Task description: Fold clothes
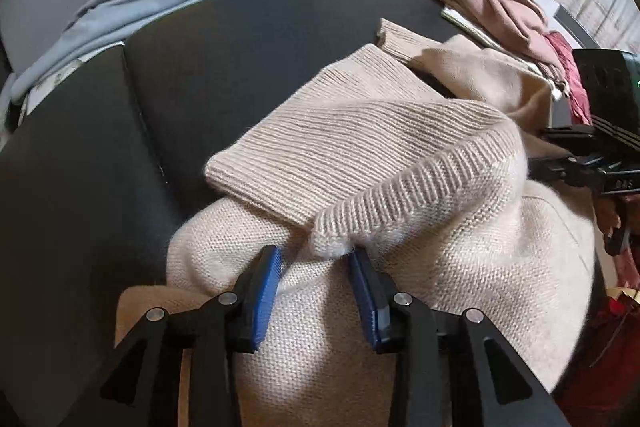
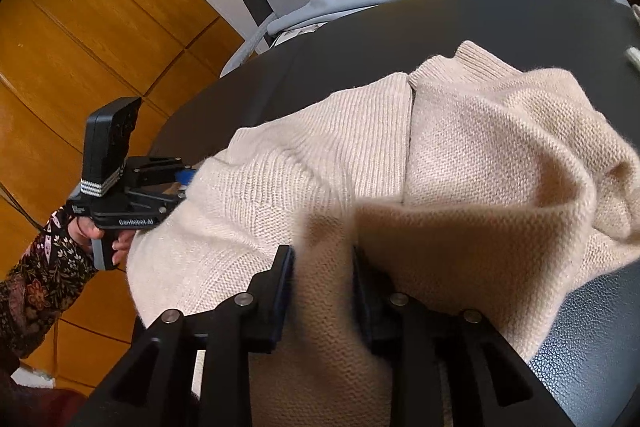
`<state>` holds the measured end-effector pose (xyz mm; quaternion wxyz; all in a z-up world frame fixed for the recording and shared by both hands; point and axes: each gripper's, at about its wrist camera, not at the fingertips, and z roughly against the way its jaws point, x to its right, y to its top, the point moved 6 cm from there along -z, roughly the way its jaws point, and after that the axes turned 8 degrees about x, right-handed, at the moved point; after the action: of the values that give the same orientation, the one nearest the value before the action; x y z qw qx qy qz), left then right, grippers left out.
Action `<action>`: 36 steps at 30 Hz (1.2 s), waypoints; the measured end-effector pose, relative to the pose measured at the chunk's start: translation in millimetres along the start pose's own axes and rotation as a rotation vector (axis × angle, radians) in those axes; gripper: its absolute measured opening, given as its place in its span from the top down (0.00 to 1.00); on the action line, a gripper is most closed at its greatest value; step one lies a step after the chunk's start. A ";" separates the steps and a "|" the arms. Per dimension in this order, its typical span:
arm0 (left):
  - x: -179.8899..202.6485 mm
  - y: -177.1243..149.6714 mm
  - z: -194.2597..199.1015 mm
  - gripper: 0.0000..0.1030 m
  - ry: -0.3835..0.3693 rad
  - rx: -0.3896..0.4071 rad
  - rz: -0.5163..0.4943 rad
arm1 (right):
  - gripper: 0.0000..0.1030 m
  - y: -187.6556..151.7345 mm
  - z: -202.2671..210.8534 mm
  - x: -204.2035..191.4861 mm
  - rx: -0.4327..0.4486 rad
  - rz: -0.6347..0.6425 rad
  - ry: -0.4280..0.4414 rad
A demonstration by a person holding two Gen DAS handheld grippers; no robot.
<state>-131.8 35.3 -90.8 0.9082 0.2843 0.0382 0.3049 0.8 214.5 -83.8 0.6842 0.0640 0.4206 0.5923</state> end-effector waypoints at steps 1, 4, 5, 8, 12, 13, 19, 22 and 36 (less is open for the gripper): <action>2.9 -2.5 1.6 0.69 0.007 0.012 0.001 | 0.71 -0.2 -0.8 -1.1 0.002 0.007 -0.005; 10.7 -6.3 7.0 0.89 0.039 0.031 -0.012 | 0.77 1.1 -3.7 -10.9 0.005 0.073 -0.069; 13.7 -6.7 9.6 0.92 0.052 0.035 -0.023 | 0.81 2.1 -4.3 -16.3 0.007 0.104 -0.093; 18.3 -4.0 21.7 0.94 0.092 0.066 -0.050 | 0.84 9.2 -0.9 -29.7 0.032 0.150 -0.135; 17.5 14.8 64.3 0.94 0.044 0.184 0.045 | 0.84 35.2 22.5 -37.0 0.115 0.130 -0.106; 15.5 21.0 77.5 0.94 0.029 0.224 0.075 | 0.84 41.8 27.3 -40.0 0.130 0.134 -0.101; 1.1 58.2 156.6 0.94 0.002 0.446 0.160 | 0.93 90.8 59.7 -79.7 0.310 0.208 -0.087; 3.5 57.1 166.2 0.94 -0.009 0.456 0.160 | 0.93 112.1 70.8 -98.6 0.363 0.231 -0.072; -1.6 121.4 312.6 0.97 0.028 0.849 0.213 | 1.00 233.7 193.5 -204.0 0.692 0.431 -0.083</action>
<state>-121.8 -40.5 235.7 0.6735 0.6306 0.1431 0.3581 -38.7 185.5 278.5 0.4989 0.4010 0.5438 0.5427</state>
